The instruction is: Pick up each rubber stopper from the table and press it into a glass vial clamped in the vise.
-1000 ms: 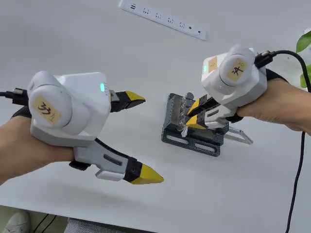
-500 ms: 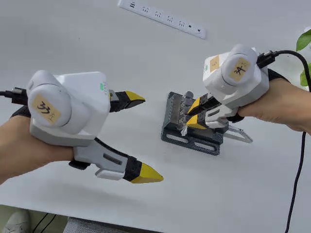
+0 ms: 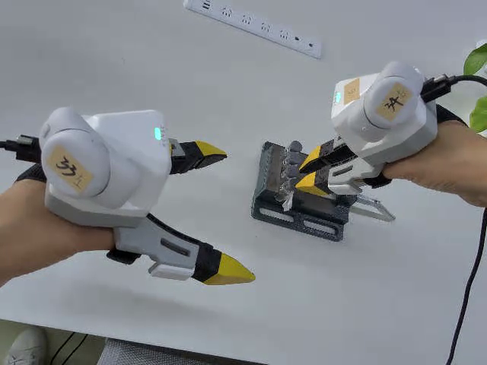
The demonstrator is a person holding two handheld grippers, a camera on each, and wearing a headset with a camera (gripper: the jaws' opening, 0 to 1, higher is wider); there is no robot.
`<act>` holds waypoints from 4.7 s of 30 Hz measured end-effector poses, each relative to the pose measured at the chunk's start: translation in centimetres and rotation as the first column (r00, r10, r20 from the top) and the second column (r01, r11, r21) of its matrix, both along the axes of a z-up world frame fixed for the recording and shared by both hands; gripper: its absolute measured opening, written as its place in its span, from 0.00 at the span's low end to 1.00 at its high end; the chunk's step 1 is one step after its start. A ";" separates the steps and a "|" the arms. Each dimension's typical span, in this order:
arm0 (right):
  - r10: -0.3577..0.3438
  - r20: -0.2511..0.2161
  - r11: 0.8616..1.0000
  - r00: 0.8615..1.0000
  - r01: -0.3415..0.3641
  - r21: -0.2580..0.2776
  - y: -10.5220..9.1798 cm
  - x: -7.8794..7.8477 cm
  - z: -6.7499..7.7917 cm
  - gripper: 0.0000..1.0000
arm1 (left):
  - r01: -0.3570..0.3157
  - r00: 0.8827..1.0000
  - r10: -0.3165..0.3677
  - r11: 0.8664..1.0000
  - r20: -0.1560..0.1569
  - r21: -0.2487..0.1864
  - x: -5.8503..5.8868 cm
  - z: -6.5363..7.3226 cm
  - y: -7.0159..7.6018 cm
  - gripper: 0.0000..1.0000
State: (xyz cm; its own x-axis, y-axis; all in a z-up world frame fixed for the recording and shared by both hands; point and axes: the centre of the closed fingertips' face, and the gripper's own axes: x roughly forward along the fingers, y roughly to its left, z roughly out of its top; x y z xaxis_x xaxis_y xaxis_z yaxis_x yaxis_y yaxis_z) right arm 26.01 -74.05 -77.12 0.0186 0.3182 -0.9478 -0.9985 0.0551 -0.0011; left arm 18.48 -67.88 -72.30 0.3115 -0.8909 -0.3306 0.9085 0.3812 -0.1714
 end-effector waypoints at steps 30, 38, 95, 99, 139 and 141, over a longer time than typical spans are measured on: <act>0.002 -0.025 1.000 1.000 -0.002 0.015 0.3 -0.2 -0.7 0.00 | -0.008 1.000 0.008 1.000 -0.006 -0.004 0.0 -0.1 0.1 0.89; 0.016 -0.021 1.000 1.000 -0.016 0.002 0.3 -0.2 -0.8 0.00 | -0.012 1.000 0.012 1.000 -0.006 -0.008 0.2 -0.1 0.2 0.89; 0.042 -0.052 0.993 0.998 -0.048 -0.111 0.5 -0.3 -1.2 0.00 | -0.018 1.000 0.018 0.999 -0.005 -0.033 0.8 0.1 -0.3 0.87; 0.051 -0.049 0.992 0.998 -0.056 -0.114 0.6 -0.3 -1.2 0.00 | -0.019 1.000 0.019 0.999 -0.005 -0.036 0.8 0.1 -0.3 0.86; 0.012 0.065 1.000 0.998 -0.010 -0.020 0.6 -0.7 -1.3 0.00 | -0.019 1.000 0.019 1.000 0.010 -0.010 0.5 0.9 -0.2 0.86; 0.007 0.078 1.000 0.997 -0.006 -0.009 0.5 -0.7 -1.3 0.00 | -0.018 1.000 0.018 1.000 0.011 -0.011 0.4 1.0 -0.3 0.86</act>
State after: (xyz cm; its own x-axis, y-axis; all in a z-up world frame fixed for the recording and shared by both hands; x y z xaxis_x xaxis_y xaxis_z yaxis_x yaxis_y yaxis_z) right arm 25.31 -73.59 -78.40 0.0903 0.3104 -0.9463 -0.9957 0.0483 -0.0792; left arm 18.90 -68.20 -71.34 0.3308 -0.8886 -0.3178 0.9035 0.3954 -0.1654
